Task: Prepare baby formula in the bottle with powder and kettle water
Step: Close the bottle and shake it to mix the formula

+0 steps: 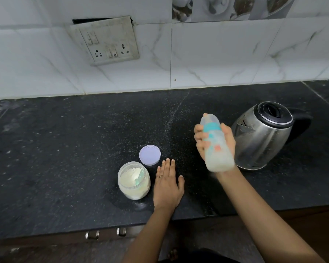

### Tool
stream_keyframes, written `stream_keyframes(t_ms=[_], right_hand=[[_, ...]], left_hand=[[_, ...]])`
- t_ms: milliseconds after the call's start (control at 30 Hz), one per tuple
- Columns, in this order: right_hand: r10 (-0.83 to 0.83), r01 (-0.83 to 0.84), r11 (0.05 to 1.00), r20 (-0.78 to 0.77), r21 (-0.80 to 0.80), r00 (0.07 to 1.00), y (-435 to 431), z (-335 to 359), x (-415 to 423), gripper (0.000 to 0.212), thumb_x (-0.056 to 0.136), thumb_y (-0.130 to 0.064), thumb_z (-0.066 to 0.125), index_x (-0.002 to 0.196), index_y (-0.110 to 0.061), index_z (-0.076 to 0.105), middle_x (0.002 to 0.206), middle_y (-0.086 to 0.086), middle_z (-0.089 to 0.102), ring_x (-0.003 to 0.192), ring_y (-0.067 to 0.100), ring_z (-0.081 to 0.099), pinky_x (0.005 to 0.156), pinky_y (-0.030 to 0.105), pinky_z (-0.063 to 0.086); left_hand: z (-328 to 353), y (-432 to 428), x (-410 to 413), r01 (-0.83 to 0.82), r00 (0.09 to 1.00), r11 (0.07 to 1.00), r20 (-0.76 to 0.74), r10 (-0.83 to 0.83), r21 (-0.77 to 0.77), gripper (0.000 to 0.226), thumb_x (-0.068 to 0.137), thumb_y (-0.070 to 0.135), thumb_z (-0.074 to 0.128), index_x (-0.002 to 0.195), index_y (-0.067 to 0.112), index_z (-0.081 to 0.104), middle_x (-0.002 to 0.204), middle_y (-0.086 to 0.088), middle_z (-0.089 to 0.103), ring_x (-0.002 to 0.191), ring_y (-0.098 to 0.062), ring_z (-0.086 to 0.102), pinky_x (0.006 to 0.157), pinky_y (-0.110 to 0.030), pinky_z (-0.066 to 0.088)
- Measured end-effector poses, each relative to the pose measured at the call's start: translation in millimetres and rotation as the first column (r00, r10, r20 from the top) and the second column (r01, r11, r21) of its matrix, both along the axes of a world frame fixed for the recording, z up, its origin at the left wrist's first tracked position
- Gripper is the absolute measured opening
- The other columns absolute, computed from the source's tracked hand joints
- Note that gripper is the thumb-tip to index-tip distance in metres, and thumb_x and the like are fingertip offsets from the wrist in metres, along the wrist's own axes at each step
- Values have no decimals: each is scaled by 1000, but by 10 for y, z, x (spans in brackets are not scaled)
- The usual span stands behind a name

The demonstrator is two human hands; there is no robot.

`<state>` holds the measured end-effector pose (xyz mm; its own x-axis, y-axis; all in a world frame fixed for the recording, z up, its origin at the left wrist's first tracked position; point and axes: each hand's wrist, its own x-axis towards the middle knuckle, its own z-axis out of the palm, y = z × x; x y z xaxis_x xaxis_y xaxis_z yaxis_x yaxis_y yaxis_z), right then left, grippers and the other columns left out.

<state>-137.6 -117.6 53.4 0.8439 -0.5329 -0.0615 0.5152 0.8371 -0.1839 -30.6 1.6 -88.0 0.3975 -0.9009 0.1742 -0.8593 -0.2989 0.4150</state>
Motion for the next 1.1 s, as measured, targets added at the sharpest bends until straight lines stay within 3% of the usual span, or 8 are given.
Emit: stream_keyframes(t_ms=[100, 233, 367, 500, 700, 833, 967, 1100], right_hand=[[-56, 40, 980, 79, 196, 995, -70, -125, -20, 77, 71, -15, 81, 137, -16, 40, 104, 18, 59, 83, 29, 65, 67, 44, 57], [-33, 33, 999, -85, -3, 996, 30, -129, -15, 53, 83, -24, 65, 130, -15, 40, 104, 18, 58, 77, 26, 61, 66, 38, 56], [9, -18, 983, 51, 184, 999, -4, -230, -22, 57, 76, -20, 72, 124, -10, 43, 99, 18, 61, 75, 26, 64, 63, 41, 57], [-5, 3, 1000, -81, -24, 997, 45, -163, 25, 57, 83, -25, 62, 135, -16, 42, 103, 15, 56, 73, 23, 59, 63, 33, 54], [35, -32, 999, -112, 29, 993, 38, -297, 5, 54, 82, -26, 68, 128, -6, 48, 105, 16, 57, 75, 23, 59, 66, 29, 53], [-31, 44, 996, -159, 79, 987, -5, -265, -26, 83, 62, -22, 88, 130, -6, 42, 99, 17, 62, 78, 24, 66, 65, 38, 58], [69, -75, 996, -130, -39, 989, -41, -368, -94, 60, 85, -31, 66, 136, -11, 43, 106, 16, 57, 79, 21, 60, 68, 31, 56], [5, 3, 996, -100, 86, 995, -29, -337, -64, 67, 69, -26, 82, 123, -2, 49, 97, 15, 61, 74, 24, 65, 61, 38, 58]], left_hand=[[7, 7, -8, 0, 1000, 1000, -11, 0, -5, 62, 90, 39, 34, 143, 6, 43, 148, -13, 42, 139, -23, 35, 116, -31, 9], [8, 3, -7, -3, 1000, 1000, -14, 3, 4, 62, 90, 38, 36, 142, 6, 44, 147, -14, 43, 139, -23, 36, 116, -31, 9], [7, 12, -5, 1, 1000, 1000, -21, -1, 2, 62, 90, 38, 36, 142, 6, 43, 148, -13, 42, 139, -23, 35, 116, -31, 8], [18, 6, -11, -6, 1000, 1000, -28, 6, 3, 62, 90, 39, 35, 143, 6, 43, 148, -13, 41, 140, -23, 34, 116, -29, 5], [37, 16, -19, -5, 1000, 1000, -25, 5, -10, 62, 90, 39, 34, 142, 7, 44, 148, -12, 42, 140, -21, 33, 116, -28, 4], [29, 21, -18, -12, 1000, 1000, -20, 12, -12, 62, 90, 39, 34, 142, 7, 43, 148, -12, 41, 140, -22, 33, 116, -28, 4], [33, 19, -19, -10, 1000, 1000, -12, 10, -17, 62, 90, 39, 34, 143, 7, 43, 148, -12, 41, 140, -21, 33, 118, -31, 9], [25, 12, -14, -14, 1000, 1000, -13, 14, -11, 62, 90, 39, 34, 142, 6, 44, 148, -13, 42, 139, -23, 34, 116, -29, 5]])
